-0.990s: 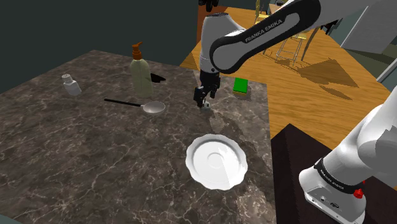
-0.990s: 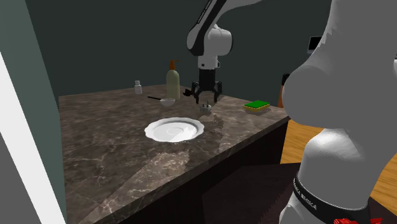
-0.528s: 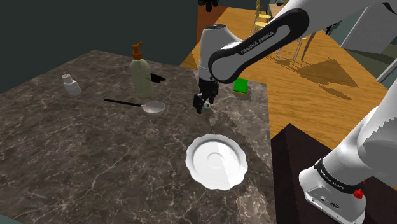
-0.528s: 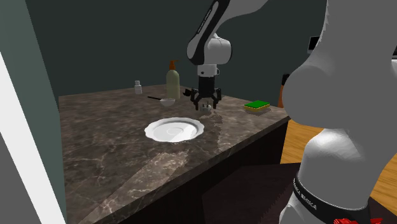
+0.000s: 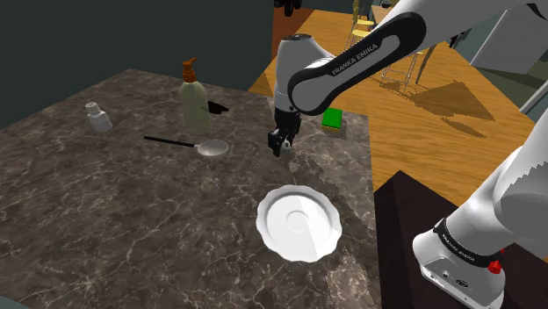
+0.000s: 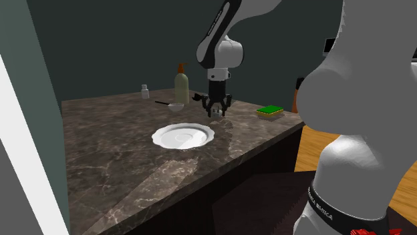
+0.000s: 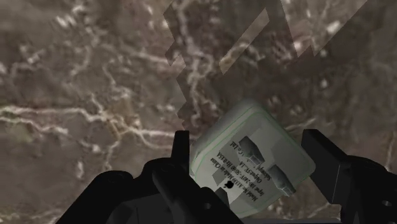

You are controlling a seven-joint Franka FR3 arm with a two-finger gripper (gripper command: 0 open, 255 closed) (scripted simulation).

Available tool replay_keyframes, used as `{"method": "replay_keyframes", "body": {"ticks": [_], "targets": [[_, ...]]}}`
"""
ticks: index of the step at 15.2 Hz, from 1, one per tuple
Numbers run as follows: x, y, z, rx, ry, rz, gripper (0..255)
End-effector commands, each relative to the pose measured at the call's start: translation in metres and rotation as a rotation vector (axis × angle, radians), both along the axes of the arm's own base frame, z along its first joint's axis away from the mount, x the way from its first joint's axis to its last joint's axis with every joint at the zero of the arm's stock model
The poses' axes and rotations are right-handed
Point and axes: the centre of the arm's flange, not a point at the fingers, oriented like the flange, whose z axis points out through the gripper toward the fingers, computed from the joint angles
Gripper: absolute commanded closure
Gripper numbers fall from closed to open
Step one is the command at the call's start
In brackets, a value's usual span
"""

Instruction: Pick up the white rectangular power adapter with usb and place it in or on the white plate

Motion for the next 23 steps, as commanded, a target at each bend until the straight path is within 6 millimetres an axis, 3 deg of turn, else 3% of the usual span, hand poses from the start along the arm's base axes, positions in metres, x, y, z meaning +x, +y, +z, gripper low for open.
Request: {"method": "replay_keyframes", "body": {"ticks": [1,8,23], "targets": [[-0.001,0.002,-0.001,0.0,0.003,0.003,255],[-0.001,0.001,-0.002,0.0,0.003,0.003,255],[-0.001,0.001,0.077,0.0,0.003,0.003,255]]}}
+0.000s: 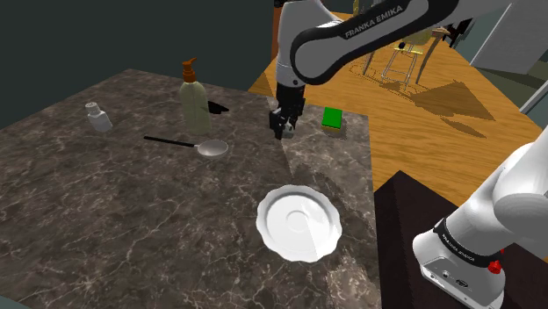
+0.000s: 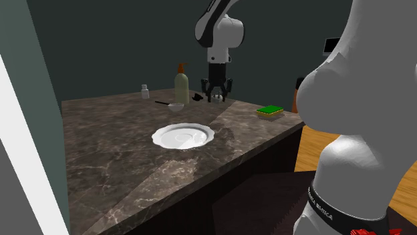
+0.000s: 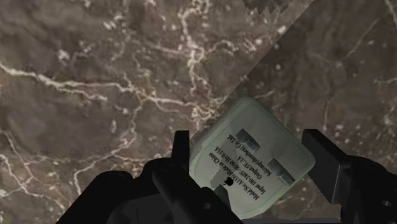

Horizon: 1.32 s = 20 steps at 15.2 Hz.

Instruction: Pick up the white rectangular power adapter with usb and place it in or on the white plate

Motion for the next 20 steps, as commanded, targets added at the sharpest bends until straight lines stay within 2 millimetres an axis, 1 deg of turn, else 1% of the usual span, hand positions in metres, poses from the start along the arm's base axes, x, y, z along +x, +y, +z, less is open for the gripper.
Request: {"method": "replay_keyframes", "body": {"ticks": [1,2,20], "targets": [[0.0,0.001,0.01,0.0,0.0,0.0,255],[0.0,0.001,0.013,0.0,0.0,0.0,255],[-0.199,0.129,-0.002,0.0,0.0,0.0,255]]}}
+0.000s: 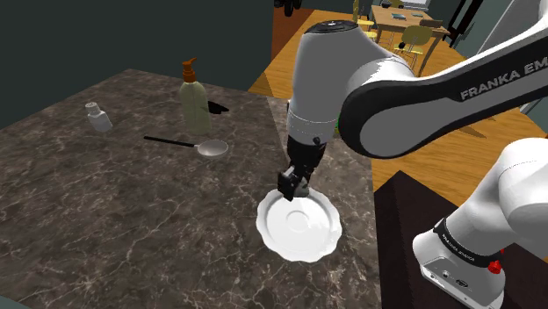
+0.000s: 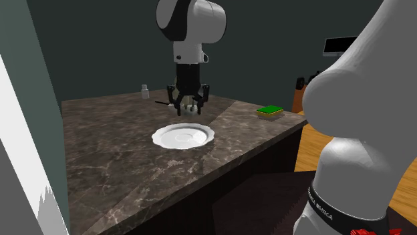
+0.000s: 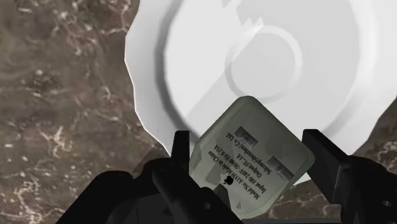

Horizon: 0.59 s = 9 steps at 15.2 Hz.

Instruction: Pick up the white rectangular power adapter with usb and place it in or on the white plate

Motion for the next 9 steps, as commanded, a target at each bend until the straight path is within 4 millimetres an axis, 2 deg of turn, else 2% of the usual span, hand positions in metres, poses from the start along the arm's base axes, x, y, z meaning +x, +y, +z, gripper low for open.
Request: {"method": "replay_keyframes", "body": {"ticks": [1,3,9], "targets": [[-0.026,0.012,-0.003,0.0,0.0,-0.002,255],[-0.048,0.027,-0.004,0.0,0.0,-0.002,255],[-0.048,0.027,-0.036,0.0,0.0,-0.002,255]]}}
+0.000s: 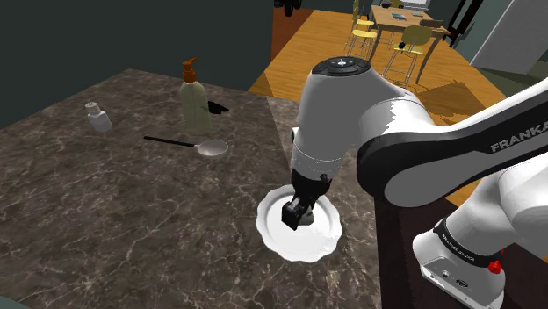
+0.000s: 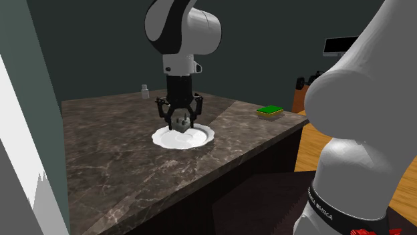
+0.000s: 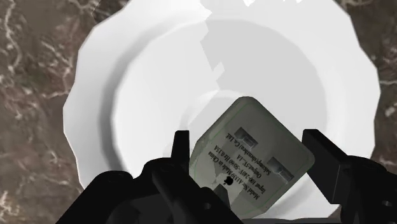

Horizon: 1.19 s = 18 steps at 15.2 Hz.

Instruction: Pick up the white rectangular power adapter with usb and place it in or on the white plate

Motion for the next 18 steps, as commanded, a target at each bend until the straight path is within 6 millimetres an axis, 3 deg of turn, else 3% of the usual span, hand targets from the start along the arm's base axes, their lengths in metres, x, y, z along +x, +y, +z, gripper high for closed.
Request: {"method": "replay_keyframes", "body": {"ticks": [1,4,12,13,18], "targets": [[0.0,0.0,-0.01,0.001,0.0,0.0,255],[0.0,0.0,-0.027,0.001,0.0,0.0,255],[0.0,0.0,-0.027,0.001,0.0,0.0,255],[0.0,0.0,-0.027,0.001,0.0,0.0,0],[0.0,0.0,-0.027,0.001,0.0,0.0,0]]}}
